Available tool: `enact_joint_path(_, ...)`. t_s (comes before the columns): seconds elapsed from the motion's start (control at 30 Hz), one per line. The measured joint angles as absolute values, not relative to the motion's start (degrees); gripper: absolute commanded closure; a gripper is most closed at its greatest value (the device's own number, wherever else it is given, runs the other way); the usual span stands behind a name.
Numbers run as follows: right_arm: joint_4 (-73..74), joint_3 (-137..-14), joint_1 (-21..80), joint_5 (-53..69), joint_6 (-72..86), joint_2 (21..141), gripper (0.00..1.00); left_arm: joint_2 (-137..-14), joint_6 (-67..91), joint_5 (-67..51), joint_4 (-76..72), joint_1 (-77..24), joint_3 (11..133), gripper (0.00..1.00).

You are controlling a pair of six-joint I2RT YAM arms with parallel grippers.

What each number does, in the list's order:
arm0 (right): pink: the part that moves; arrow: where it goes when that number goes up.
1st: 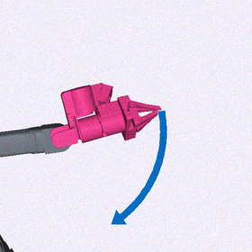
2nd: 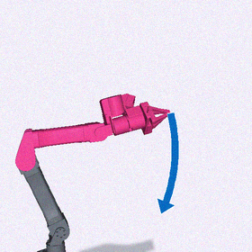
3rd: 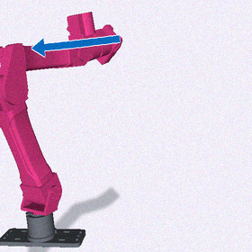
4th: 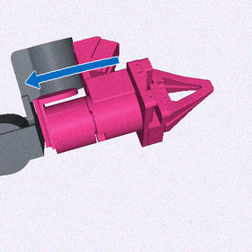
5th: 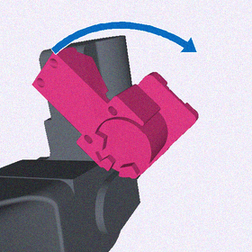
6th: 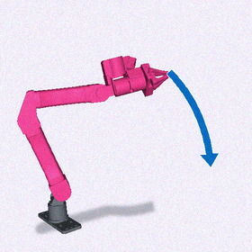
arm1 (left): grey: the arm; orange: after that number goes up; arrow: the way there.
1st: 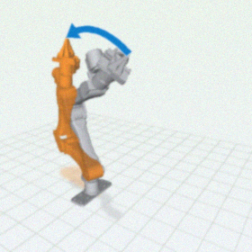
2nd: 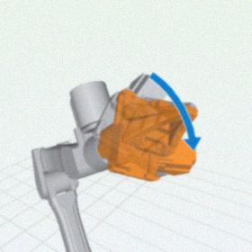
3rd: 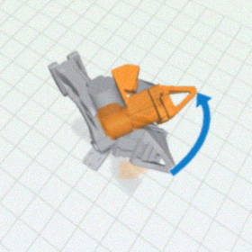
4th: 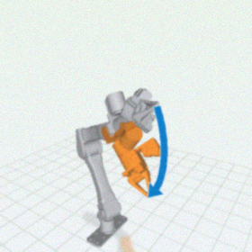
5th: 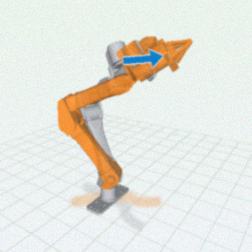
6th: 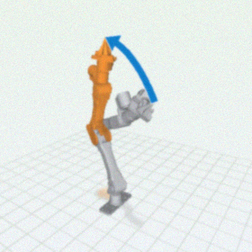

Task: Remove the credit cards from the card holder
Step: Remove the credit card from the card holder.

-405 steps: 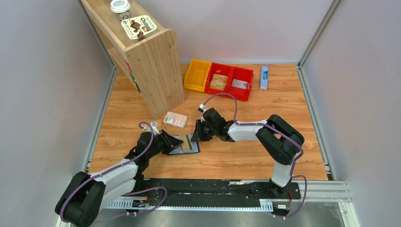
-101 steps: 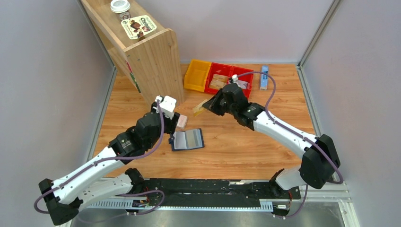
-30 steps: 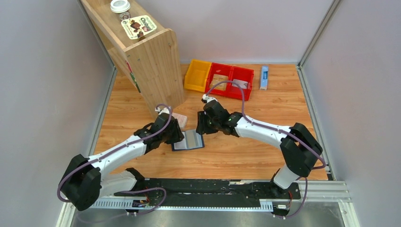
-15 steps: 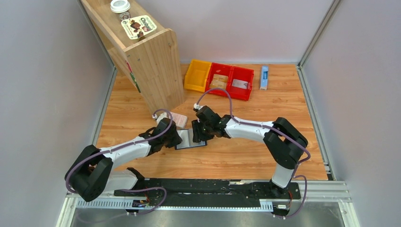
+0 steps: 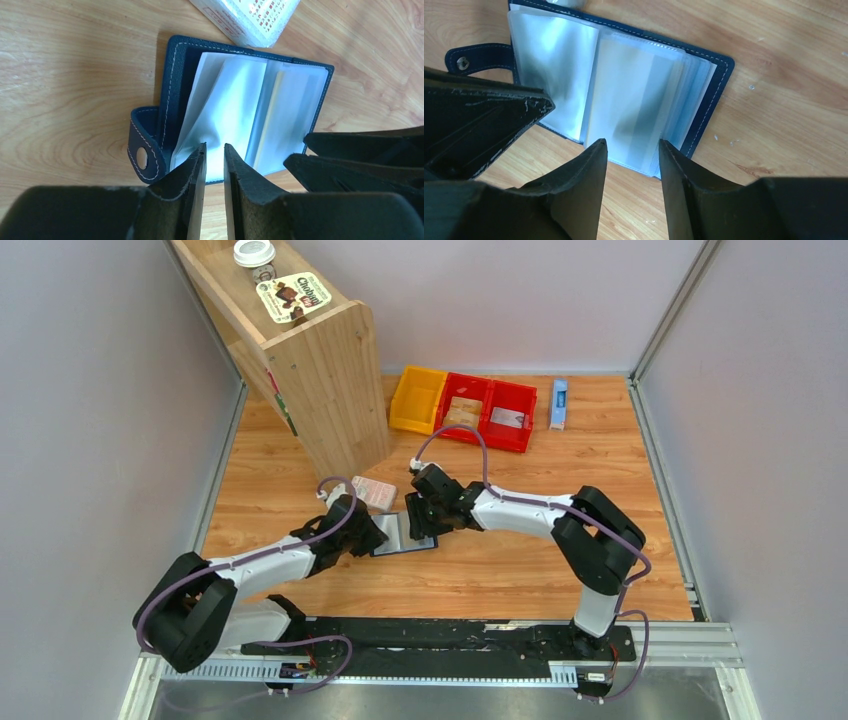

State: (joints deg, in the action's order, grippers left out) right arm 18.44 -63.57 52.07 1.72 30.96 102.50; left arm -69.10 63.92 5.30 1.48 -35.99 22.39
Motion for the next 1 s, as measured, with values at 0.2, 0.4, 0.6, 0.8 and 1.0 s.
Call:
enact_joint_path(0.2,19.1,-65.0,52.1,1.6,31.0,104.1,0.54,-69.1,64.9,4.5,1.3,-36.4,22.3,0.72)
enact_joint_path(0.4,19.4,-65.8,52.5,2.2,31.0,104.1,0.47,-69.6,65.3,4.0,0.7,-36.4,22.2,0.73)
enact_joint_path(0.6,19.7,-68.0,52.9,4.1,31.0,104.1,0.40,-70.0,65.3,3.4,0.1,-36.4,22.2,0.73)
enact_joint_path(0.8,19.7,-69.2,52.9,5.4,31.0,104.1,0.36,-70.3,65.2,3.1,-0.2,-36.4,22.2,0.73)
enact_joint_path(1.0,20.7,-69.2,52.9,0.6,30.9,104.1,0.31,-68.8,65.1,3.5,1.8,-36.5,22.2,0.73)
